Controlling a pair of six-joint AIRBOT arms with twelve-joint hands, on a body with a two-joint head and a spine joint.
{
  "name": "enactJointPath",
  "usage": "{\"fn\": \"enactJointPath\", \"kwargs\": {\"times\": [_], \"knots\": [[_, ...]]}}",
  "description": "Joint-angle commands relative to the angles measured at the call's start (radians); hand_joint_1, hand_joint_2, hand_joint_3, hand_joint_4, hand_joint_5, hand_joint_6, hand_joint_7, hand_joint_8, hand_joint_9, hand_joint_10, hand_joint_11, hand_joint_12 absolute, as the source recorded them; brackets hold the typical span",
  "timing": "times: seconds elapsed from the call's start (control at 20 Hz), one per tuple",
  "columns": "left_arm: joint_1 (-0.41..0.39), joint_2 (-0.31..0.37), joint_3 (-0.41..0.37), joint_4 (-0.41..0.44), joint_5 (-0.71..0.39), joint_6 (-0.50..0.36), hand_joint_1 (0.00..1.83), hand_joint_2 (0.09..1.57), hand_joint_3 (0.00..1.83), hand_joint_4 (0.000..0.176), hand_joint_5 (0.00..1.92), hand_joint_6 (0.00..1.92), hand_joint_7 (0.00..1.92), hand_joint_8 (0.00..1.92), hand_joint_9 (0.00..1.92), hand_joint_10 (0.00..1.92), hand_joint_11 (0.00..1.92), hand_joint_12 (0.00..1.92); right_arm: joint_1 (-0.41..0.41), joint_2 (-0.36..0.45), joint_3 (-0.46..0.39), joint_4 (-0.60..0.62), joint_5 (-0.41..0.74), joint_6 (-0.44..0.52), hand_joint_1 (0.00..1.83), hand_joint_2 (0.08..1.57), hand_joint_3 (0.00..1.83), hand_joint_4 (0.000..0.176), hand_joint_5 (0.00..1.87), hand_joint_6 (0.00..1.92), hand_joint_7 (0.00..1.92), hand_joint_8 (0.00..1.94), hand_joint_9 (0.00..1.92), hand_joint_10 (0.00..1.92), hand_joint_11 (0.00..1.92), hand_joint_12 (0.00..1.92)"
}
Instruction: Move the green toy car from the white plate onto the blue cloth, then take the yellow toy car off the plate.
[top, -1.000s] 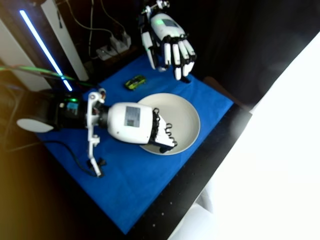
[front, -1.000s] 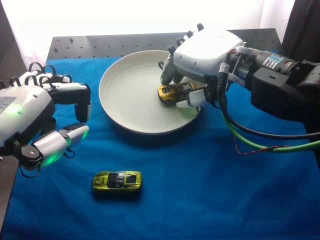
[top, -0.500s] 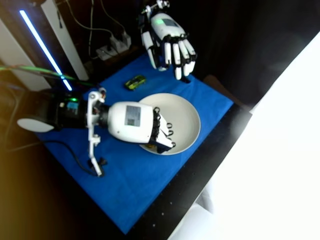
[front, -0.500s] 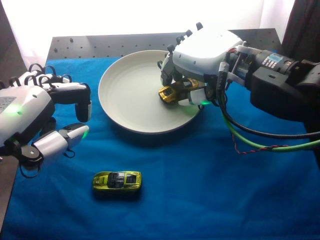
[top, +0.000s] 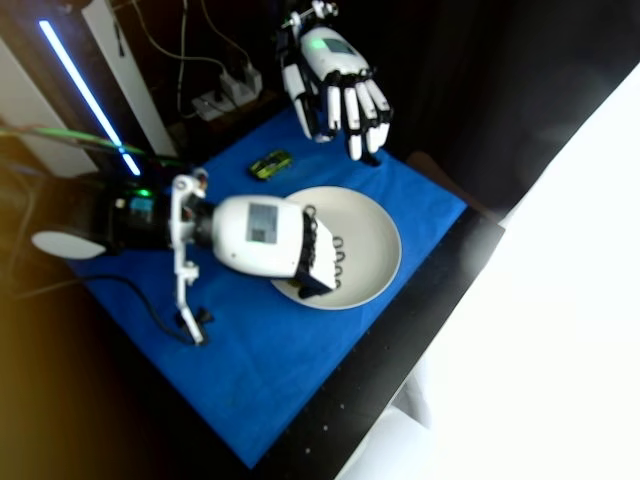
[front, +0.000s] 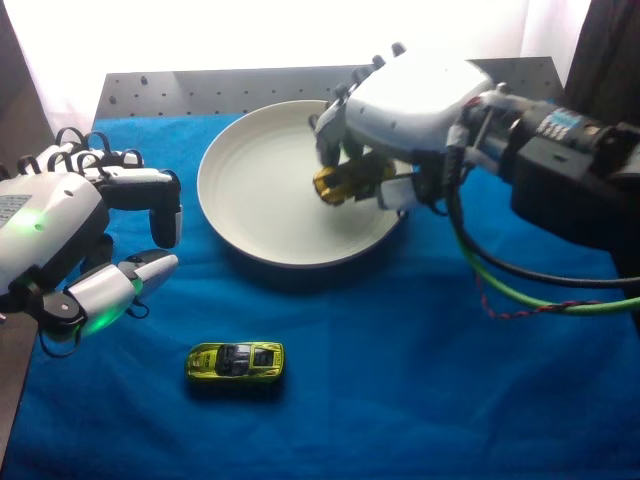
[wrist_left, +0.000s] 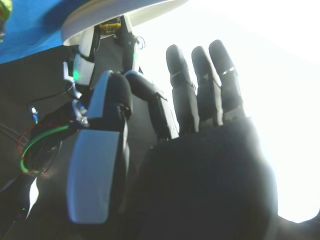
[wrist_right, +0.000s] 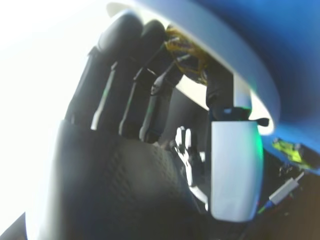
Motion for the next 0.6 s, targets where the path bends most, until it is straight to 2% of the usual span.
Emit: {"fn": "enactJointPath", "kwargs": {"times": [0.0,0.05,0.25,0.35,0.4,0.45,0.5,0.55], "knots": [[-0.003,-0.003,0.001,0.026,-0.122,-0.004,0.80,1.32,0.00,0.176,0.59,1.54,0.53,0.04,0.20,0.39,0.00,0.90,0.016,0.012,-0.009,0.001,0.149,-0.005,1.26,1.16,0.00,0.000,0.88,0.94,0.94,1.32,0.89,1.47,0.83,1.80],[-0.002,-0.003,0.001,0.026,-0.122,-0.004,0.80,1.32,0.00,0.176,0.59,1.55,0.52,0.03,0.21,0.33,0.00,0.86,0.016,0.024,-0.021,0.001,0.161,-0.005,1.25,1.17,0.00,0.000,0.89,0.91,0.89,1.42,0.85,1.59,0.80,1.89],[0.000,-0.003,0.001,0.023,-0.123,-0.004,0.81,1.31,0.00,0.176,0.60,1.53,0.54,0.03,0.24,0.33,0.00,0.90,0.015,0.075,-0.069,-0.003,0.210,-0.005,1.24,1.20,0.00,0.000,0.84,0.95,0.84,1.52,0.79,1.73,0.78,1.92],[0.001,-0.003,0.001,0.022,-0.123,-0.004,0.80,1.31,0.00,0.176,0.60,1.54,0.53,0.02,0.24,0.30,0.00,0.85,0.015,0.096,-0.091,-0.010,0.232,-0.005,1.23,1.23,0.00,0.000,0.81,0.97,0.77,1.63,0.90,1.89,0.96,1.92],[0.001,-0.003,0.001,0.022,-0.123,-0.004,0.81,1.31,0.00,0.176,0.60,1.53,0.54,0.02,0.25,0.29,0.00,0.85,0.015,0.107,-0.103,-0.015,0.241,-0.005,1.22,1.23,0.00,0.000,0.82,0.97,0.77,1.64,0.92,1.92,1.00,1.92],[0.001,-0.002,0.000,0.021,-0.123,-0.004,0.81,1.31,0.00,0.176,0.61,1.52,0.54,0.02,0.27,0.29,0.00,0.91,0.015,0.123,-0.120,-0.022,0.251,-0.005,1.18,1.16,0.00,0.000,0.91,1.06,0.96,1.76,1.06,1.92,1.15,1.92],[0.001,-0.002,0.000,0.021,-0.123,-0.004,0.81,1.31,0.00,0.176,0.61,1.52,0.54,0.02,0.27,0.29,0.00,0.94,0.015,0.136,-0.131,-0.027,0.261,-0.005,1.17,1.14,0.00,0.000,0.94,1.06,1.03,1.79,1.14,1.92,1.23,1.92],[0.002,-0.002,0.000,0.020,-0.123,-0.004,0.80,1.31,0.00,0.176,0.60,1.54,0.53,0.02,0.27,0.28,0.00,0.94,0.015,0.156,-0.153,-0.038,0.277,-0.005,1.22,1.18,0.00,0.000,0.88,0.94,0.87,1.61,1.02,1.87,1.07,1.92]]}}
